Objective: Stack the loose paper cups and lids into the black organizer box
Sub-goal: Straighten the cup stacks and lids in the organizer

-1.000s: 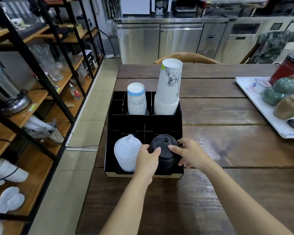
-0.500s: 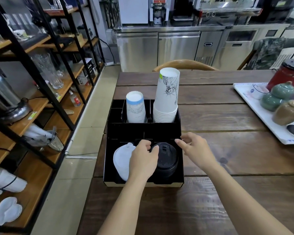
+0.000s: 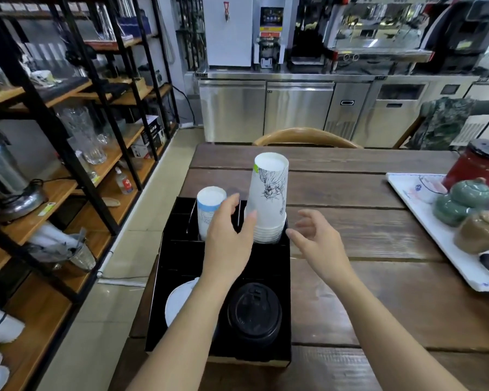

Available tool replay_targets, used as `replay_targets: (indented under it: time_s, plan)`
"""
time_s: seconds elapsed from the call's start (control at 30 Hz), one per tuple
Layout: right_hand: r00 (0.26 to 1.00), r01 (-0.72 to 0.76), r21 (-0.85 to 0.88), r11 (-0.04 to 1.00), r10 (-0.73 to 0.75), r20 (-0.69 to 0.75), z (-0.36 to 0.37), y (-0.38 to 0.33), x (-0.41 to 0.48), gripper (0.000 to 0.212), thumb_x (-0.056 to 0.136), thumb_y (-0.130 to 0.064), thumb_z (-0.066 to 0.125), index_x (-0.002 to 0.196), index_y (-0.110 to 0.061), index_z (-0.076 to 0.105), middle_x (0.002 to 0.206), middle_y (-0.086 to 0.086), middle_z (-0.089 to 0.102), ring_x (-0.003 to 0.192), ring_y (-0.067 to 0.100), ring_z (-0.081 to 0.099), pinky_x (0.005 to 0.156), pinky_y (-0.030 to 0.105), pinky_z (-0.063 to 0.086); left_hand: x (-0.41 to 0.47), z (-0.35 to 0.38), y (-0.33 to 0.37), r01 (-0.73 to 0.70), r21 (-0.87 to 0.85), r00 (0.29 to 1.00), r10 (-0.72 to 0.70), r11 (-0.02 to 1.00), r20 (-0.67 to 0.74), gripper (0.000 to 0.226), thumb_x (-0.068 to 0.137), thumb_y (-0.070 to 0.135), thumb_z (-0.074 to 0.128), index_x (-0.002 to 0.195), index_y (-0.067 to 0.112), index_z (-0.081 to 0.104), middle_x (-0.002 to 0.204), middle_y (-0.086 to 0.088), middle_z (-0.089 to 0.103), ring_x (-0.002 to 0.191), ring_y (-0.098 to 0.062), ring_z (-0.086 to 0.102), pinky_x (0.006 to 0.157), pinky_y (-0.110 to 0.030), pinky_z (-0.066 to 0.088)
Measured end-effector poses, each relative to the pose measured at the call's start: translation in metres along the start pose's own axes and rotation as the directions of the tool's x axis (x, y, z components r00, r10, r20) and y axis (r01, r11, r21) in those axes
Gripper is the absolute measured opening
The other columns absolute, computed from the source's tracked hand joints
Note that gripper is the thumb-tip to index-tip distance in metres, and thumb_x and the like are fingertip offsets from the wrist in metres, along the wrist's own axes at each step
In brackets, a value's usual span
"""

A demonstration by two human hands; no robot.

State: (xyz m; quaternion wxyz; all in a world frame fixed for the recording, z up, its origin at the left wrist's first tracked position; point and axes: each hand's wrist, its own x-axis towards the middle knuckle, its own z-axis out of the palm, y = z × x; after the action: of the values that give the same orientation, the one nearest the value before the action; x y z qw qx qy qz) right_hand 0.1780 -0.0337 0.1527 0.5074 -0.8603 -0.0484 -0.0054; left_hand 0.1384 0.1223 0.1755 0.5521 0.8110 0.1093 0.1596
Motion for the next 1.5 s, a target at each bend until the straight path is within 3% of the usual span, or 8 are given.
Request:
replay_targets:
  time_s: [0.13, 0.23, 0.33, 0.57, 0.8, 1.0, 1.2, 1.5]
  plan:
    - [0.994, 0.040, 0.036, 0.999, -0.043, 0.102, 0.005, -0.001, 0.018, 0.083, 0.082, -0.018, 0.070, 0.148, -0.021, 0.020, 0.148, -0.003, 0.038, 0.136, 0.012, 0.036, 0.111, 0.029, 0.030, 0.015, 0.014, -0.001, 0.000, -0.104, 0.990, 0.015, 0.995, 0.143, 0.074, 0.089, 0.042, 0.055, 0.148, 0.038, 0.009, 0.157, 0.014, 0.014, 0.136, 0.007, 0.009, 0.119, -0.029, 0.010]
    - [0.976, 0.042, 0.131, 0.991, -0.068, 0.206, 0.010, -0.002, 0.031, 0.101, 0.080, -0.016, 0.072, 0.150, -0.025, 0.000, 0.143, -0.017, 0.026, 0.133, -0.006, 0.021, 0.100, 0.011, 0.020, 0.023, 0.025, -0.003, 0.050, -0.158, 0.982, -0.020, 0.986, 0.189, 0.083, 0.074, 0.059, 0.054, 0.138, 0.055, 0.001, 0.158, 0.017, 0.006, 0.142, 0.002, 0.004, 0.121, -0.042, 0.009]
    - [0.963, 0.046, 0.184, 0.982, -0.092, 0.253, 0.017, 0.002, 0.045, 0.108, 0.077, -0.025, 0.073, 0.149, -0.031, -0.008, 0.148, -0.021, 0.029, 0.136, -0.003, 0.025, 0.112, 0.024, 0.024, 0.028, 0.036, -0.005, 0.093, -0.223, 0.979, -0.049, 0.970, 0.196, 0.087, 0.070, 0.061, 0.056, 0.141, 0.054, 0.005, 0.158, 0.016, 0.013, 0.145, -0.001, 0.012, 0.121, -0.042, 0.014]
    - [0.953, 0.173, 0.230, 0.958, -0.222, 0.205, 0.028, 0.008, 0.053, 0.082, 0.075, -0.026, 0.072, 0.140, -0.043, 0.026, 0.143, -0.017, 0.045, 0.134, 0.005, 0.041, 0.111, 0.042, 0.036, 0.038, 0.047, -0.014, 0.120, -0.283, 0.972, -0.055, 0.952, 0.229, 0.092, 0.071, 0.053, 0.061, 0.145, 0.047, 0.007, 0.155, 0.017, 0.023, 0.141, 0.001, 0.024, 0.120, -0.040, 0.020]
    - [0.978, 0.164, 0.137, 0.977, -0.179, 0.105, 0.040, 0.018, 0.048, 0.093, 0.073, -0.036, 0.070, 0.148, -0.024, 0.017, 0.144, -0.003, 0.043, 0.135, 0.016, 0.039, 0.109, 0.049, 0.036, 0.041, 0.047, -0.021, 0.097, -0.290, 0.978, -0.037, 0.952, 0.205, 0.085, 0.071, 0.053, 0.064, 0.141, 0.050, 0.016, 0.152, 0.015, 0.031, 0.139, -0.003, 0.030, 0.118, -0.041, 0.024]
    - [0.909, 0.392, 0.093, 0.915, -0.370, -0.190, 0.037, 0.018, 0.025, 0.033, 0.085, -0.018, 0.054, 0.117, -0.020, 0.048, 0.103, -0.006, 0.052, 0.095, 0.008, 0.051, 0.088, 0.034, 0.046, 0.027, 0.028, -0.015, 0.036, -0.101, 0.971, -0.059, 0.994, -0.233, 0.041, 0.088, 0.030, 0.059, 0.127, 0.022, 0.048, 0.127, 0.005, 0.050, 0.119, -0.009, 0.047, 0.103, -0.028, 0.038]
    - [0.890, 0.397, 0.071, 0.915, -0.403, 0.213, 0.055, 0.002, 0.009, 0.034, 0.086, -0.026, 0.049, 0.116, -0.012, 0.056, 0.109, 0.005, 0.063, 0.099, 0.010, 0.056, 0.091, 0.021, 0.044, 0.036, -0.005, -0.030, 0.026, -0.150, 0.890, -0.092, 0.988, -0.446, 0.026, 0.093, 0.023, 0.053, 0.117, 0.016, 0.051, 0.122, -0.002, 0.054, 0.112, -0.013, 0.050, 0.100, -0.031, 0.041]
    - [0.831, 0.021, 0.203, 0.979, -0.130, 0.542, 0.109, -0.021, 0.020, 0.101, 0.063, -0.040, 0.064, 0.147, -0.033, 0.009, 0.149, -0.008, 0.038, 0.136, 0.008, 0.037, 0.115, 0.039, 0.031, 0.082, -0.038, -0.045, 0.225, -0.293, 0.957, -0.267, 0.929, -0.115, 0.053, 0.096, 0.049, 0.032, 0.140, 0.019, 0.040, 0.144, 0.000, 0.046, 0.131, -0.011, 0.040, 0.113, -0.033, 0.027]
